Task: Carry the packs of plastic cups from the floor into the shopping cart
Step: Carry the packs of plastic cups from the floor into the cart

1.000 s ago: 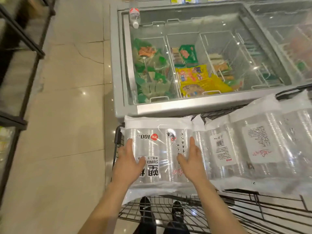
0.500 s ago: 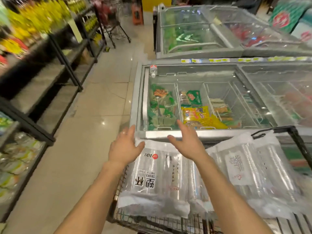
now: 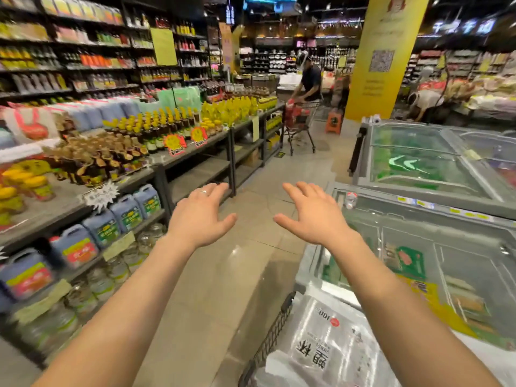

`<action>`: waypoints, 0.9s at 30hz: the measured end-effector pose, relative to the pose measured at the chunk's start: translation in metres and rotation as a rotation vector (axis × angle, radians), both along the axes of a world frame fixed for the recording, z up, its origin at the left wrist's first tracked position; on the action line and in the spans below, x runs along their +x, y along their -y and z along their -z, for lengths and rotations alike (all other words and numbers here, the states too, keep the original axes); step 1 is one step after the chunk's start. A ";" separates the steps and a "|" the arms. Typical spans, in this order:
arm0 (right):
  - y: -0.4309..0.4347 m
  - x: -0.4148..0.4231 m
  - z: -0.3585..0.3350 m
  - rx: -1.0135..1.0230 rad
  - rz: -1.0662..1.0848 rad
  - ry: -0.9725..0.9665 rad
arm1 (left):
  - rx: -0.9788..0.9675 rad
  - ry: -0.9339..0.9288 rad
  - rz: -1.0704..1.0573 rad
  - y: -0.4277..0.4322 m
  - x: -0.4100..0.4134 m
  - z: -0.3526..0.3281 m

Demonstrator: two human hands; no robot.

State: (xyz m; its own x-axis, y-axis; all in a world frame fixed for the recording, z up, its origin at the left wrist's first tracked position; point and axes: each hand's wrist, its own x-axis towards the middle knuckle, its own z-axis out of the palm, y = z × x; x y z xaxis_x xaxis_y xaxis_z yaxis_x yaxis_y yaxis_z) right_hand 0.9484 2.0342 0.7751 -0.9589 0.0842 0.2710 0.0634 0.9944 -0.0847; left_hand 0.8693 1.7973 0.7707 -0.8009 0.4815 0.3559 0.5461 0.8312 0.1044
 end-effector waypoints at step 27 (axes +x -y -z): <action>0.808 -0.141 0.033 -0.045 -1.073 0.031 | -0.024 0.154 -1.087 0.749 0.102 0.033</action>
State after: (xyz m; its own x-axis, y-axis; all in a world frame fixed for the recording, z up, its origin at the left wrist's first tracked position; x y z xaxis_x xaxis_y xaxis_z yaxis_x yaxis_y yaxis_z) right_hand 0.8074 1.2260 0.7426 -0.5446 -0.7963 0.2634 -0.8381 0.5282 -0.1360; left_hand 0.9714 1.0481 0.7381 -0.8372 -0.5028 0.2153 -0.4965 0.8637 0.0864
